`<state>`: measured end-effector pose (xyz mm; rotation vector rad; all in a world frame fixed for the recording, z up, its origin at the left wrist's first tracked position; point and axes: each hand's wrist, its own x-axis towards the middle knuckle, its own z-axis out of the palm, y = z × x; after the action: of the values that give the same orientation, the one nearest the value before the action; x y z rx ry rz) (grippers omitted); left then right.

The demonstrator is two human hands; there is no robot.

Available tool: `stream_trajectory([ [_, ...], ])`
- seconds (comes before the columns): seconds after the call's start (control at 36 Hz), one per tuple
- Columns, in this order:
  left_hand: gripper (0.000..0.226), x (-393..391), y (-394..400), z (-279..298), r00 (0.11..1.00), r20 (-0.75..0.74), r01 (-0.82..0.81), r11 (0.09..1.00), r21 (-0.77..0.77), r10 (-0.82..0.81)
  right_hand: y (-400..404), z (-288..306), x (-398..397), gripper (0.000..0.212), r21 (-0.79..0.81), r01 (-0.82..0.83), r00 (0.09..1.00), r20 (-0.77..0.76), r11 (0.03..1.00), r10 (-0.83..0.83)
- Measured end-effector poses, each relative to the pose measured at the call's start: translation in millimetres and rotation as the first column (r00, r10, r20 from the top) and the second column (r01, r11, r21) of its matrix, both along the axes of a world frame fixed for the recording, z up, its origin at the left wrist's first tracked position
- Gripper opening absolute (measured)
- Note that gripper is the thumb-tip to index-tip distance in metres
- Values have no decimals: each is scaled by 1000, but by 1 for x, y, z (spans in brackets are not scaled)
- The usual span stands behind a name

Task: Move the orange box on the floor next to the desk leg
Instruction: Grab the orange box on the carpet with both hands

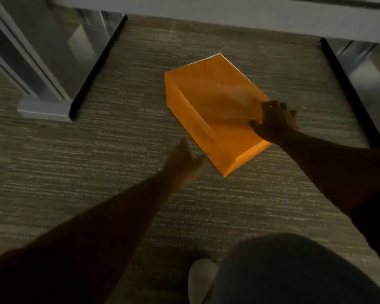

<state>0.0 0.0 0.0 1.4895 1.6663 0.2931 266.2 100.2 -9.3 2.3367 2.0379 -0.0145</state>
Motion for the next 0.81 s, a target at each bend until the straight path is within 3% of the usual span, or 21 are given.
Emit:
stream_trajectory([
  [0.08, 91, 14, 1, -15, 997, 29, 67, 995, -73, -65, 18, -6, 24, 82, -28, 144, 978, -149, 989, -147],
  [0.19, 88, 30, 13, -30, 994, 108, 16, 988, -151, 1, 32, -15, 45, 92, -159, 229, 884, -378, 960, -274],
  [0.28, 70, 36, 24, -39, 981, 184, -32, 991, -133, 56, 36, -17, 50, 91, -188, 229, 806, -513, 955, -294],
  [0.44, 59, 47, 39, -53, 937, 313, -103, 980, -171, 153, 35, -25, 50, 88, -127, 265, 774, -564, 956, -289],
  [0.64, 59, 54, 49, -63, 854, 392, -209, 915, -345, 343, 32, -35, 45, 80, -118, 270, 716, -639, 956, -281],
  [0.81, 57, 52, 56, -66, 749, 455, -302, 859, -413, 482, 39, -30, 39, 59, -190, 143, 705, -669, 971, -235],
])
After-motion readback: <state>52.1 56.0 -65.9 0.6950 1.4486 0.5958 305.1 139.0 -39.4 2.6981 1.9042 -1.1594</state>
